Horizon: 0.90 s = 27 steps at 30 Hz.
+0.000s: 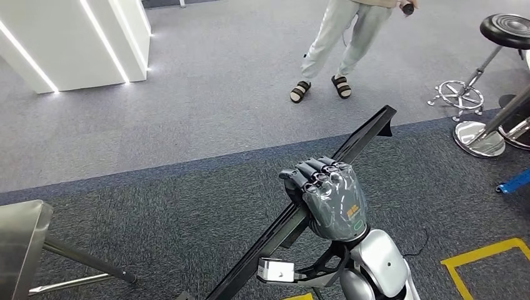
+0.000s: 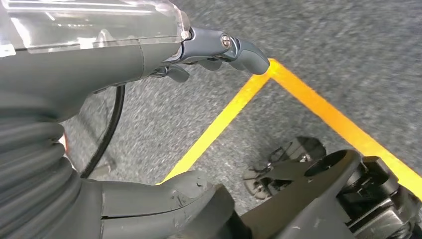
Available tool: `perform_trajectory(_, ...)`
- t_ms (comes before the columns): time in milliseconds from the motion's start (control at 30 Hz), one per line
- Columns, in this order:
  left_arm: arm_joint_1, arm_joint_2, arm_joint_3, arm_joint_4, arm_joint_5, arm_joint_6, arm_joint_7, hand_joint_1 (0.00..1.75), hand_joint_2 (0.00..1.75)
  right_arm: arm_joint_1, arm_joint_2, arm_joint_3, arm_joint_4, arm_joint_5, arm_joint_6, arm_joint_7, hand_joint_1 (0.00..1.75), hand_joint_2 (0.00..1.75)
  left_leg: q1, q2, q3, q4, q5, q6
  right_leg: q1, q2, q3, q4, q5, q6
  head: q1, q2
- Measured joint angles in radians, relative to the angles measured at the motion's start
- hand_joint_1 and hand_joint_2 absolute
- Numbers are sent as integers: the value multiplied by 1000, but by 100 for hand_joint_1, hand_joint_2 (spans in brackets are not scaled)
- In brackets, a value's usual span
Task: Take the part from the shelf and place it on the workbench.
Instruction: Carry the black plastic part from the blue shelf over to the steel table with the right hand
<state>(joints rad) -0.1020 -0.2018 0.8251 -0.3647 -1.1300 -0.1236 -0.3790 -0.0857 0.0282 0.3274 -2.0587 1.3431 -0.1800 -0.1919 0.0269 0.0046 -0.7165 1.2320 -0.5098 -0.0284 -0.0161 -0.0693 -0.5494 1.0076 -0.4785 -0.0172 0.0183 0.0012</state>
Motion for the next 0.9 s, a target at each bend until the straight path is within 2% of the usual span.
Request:
perform_trajectory(67,0,0,0,0,8,-2,-3,0,175,0,0,-8,-7,1,0,0,175,175,1,38,70,-130,53,-1,0,-24,3,11,-12,13,0,0)
perform_trajectory(100,-1,0,0,0,10,-3,-4,0,175,0,0,-11,-10,2,1,0,175,175,-2,51,94,-175,67,5,1,-35,4,16,-18,20,0,0)
perform_trajectory(133,-2,0,1,0,12,-3,-5,0,175,1,0,-13,-12,3,1,0,175,175,-5,57,103,-194,68,13,4,-44,6,19,-23,26,0,0)
perform_trajectory(200,-1,0,2,0,15,-4,-6,0,175,0,0,-16,-15,4,2,0,175,175,-10,36,101,-196,66,32,4,-61,11,17,-26,37,0,0)
perform_trajectory(233,1,0,3,0,18,-4,-6,0,175,0,0,-18,-16,5,3,0,175,175,-10,25,102,-198,68,39,1,-59,15,19,-30,43,0,0)
perform_trajectory(267,2,0,4,0,22,-4,-6,0,175,0,0,-19,-17,6,3,0,175,175,-9,14,103,-202,70,46,-2,-41,14,29,-42,47,0,0)
perform_trajectory(300,1,1,5,0,27,-4,-6,0,175,0,-1,-20,-19,6,3,0,175,175,-8,3,105,-205,72,53,-5,-13,1,61,-65,50,1,0)
perform_trajectory(367,-2,1,6,0,37,-4,-6,0,175,2,-1,-24,-23,8,3,0,175,175,-9,-20,106,-207,74,62,-6,47,-57,180,-127,49,1,0)
perform_trajectory(400,-4,1,7,0,40,-4,-6,0,175,3,-2,-27,-24,8,3,0,175,175,-11,-34,105,-207,75,65,-5,61,-92,246,-151,47,1,0)
perform_trajectory(433,-4,1,8,0,42,-4,-5,0,175,5,-2,-30,-24,9,3,0,175,175,-14,-48,105,-207,75,66,-4,66,-118,286,-156,45,1,0)
perform_trajectory(467,-4,1,10,0,43,-5,-4,0,175,6,-2,-32,-24,9,3,0,175,175,-16,-64,106,-206,75,66,-3,69,-127,292,-141,42,1,0)
perform_trajectory(500,-3,1,11,0,45,-5,-2,0,175,6,-3,-34,-25,9,3,0,175,175,-18,-79,107,-206,75,66,-2,72,-118,258,-108,37,1,0)
perform_trajectory(533,-2,1,13,0,46,-5,0,0,175,7,-3,-35,-25,10,3,0,175,175,-19,-94,109,-206,75,66,0,85,-94,196,-64,31,1,0)
perform_trajectory(567,-2,1,14,0,47,-5,1,0,175,7,-3,-36,-26,10,3,0,175,175,-20,-107,109,-205,76,65,0,112,-67,131,-32,23,1,0)
perform_trajectory(600,-2,0,15,0,48,-6,2,0,175,7,-3,-37,-28,10,3,0,175,175,-19,-121,107,-204,77,62,1,136,-45,76,-9,18,1,0)
perform_trajectory(633,-3,0,16,0,49,-6,2,0,175,7,-3,-38,-29,10,3,0,175,175,-17,-133,103,-204,79,58,3,155,-32,43,0,15,1,0)
perform_trajectory(667,-3,-1,18,0,50,-6,2,0,175,7,-4,-39,-30,11,3,0,175,175,-14,-145,99,-205,81,51,5,161,-28,31,-2,13,1,0)
perform_trajectory(733,1,-1,21,0,50,-6,3,0,175,6,-4,-40,-32,11,3,0,175,175,-8,-162,95,-207,84,38,5,138,-22,18,3,9,1,0)
perform_trajectory(767,4,0,23,0,50,-6,3,0,175,6,-4,-40,-33,11,3,0,175,175,-10,-147,90,-198,79,33,4,124,-15,8,6,5,1,0)
perform_trajectory(800,5,0,25,0,50,-7,3,0,175,6,-4,-40,-34,11,2,0,175,175,-14,-118,78,-172,62,30,2,108,-8,-2,10,1,1,0)
perform_trajectory(867,3,0,27,0,51,-7,3,0,175,7,-3,-40,-36,12,2,0,175,175,-18,-45,26,-66,5,26,5,73,1,-13,12,-5,0,0)
perform_trajectory(900,2,0,28,0,53,-7,3,0,175,8,-3,-41,-36,12,2,0,175,175,-17,-26,-5,-3,-24,23,7,55,1,-12,11,-6,0,0)
